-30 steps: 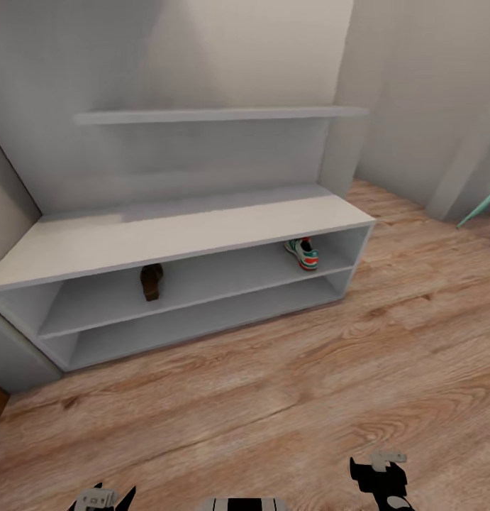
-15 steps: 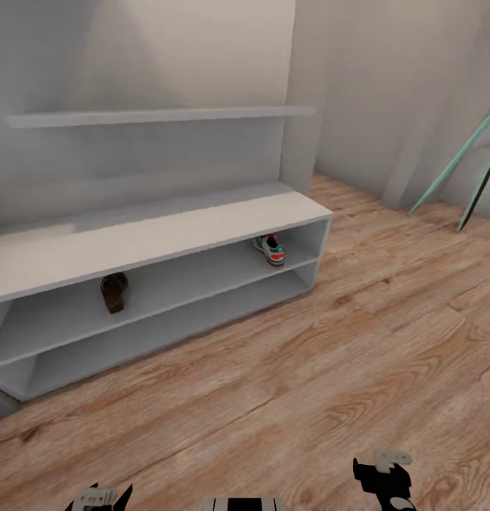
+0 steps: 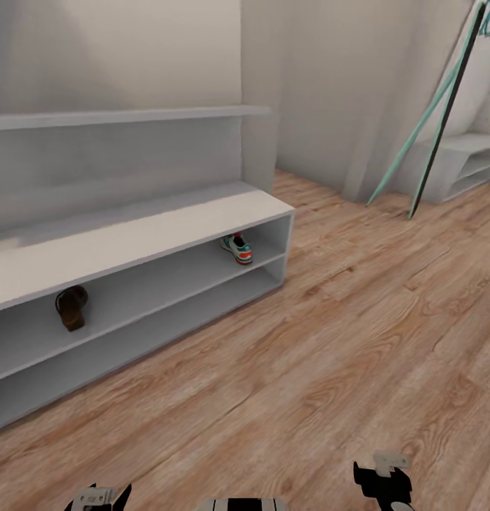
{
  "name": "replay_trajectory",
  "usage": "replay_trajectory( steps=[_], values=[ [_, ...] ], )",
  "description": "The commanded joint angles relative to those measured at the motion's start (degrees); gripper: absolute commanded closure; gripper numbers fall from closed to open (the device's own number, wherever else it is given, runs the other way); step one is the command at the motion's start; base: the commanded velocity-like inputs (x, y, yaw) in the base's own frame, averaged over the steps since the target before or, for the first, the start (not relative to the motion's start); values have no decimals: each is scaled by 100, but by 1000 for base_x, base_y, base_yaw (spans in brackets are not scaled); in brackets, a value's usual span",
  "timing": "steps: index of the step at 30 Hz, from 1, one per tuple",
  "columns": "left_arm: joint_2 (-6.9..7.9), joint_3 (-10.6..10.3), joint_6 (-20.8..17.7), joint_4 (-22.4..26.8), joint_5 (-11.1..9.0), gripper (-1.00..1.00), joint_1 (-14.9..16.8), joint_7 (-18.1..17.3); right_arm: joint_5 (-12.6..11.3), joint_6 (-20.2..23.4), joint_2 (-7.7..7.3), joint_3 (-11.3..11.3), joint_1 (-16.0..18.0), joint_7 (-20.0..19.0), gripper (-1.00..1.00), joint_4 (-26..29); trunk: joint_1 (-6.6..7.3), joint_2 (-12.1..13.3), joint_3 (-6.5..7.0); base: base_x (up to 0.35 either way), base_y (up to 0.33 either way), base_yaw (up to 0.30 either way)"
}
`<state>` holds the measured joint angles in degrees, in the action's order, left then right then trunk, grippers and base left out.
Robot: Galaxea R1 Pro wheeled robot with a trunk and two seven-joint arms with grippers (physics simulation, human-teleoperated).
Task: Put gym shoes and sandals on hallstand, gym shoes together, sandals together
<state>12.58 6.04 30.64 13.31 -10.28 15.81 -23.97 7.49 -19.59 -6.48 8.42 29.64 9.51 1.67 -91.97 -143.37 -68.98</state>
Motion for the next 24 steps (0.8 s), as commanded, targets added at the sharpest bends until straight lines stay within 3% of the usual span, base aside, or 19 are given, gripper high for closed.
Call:
replay_trajectory(
  steps=[1, 6, 17, 24],
  values=[
    [-1, 31, -6, -4, -38, -100, 1, -59, 60, -18, 2, 46, 4, 18, -100, -9, 1, -2, -4, 0, 0, -300],
    [-1, 29, -6, -4, -44, -100, 1, -55, 60, -18, 13, 46, -1, 16, -100, -9, 1, -2, -4, 0, 0, -300],
    [-17, 29, -10, -3, -44, -100, 1, -48, 56, -18, 15, 46, -11, 16, -100, -9, 29, 13, 239, 0, 0, -300],
    [-23, 29, -14, -10, -44, -100, 1, -46, 52, -20, 15, 53, -25, 16, -100, -5, 183, 294, 365, 0, 0, -300]
  ],
)
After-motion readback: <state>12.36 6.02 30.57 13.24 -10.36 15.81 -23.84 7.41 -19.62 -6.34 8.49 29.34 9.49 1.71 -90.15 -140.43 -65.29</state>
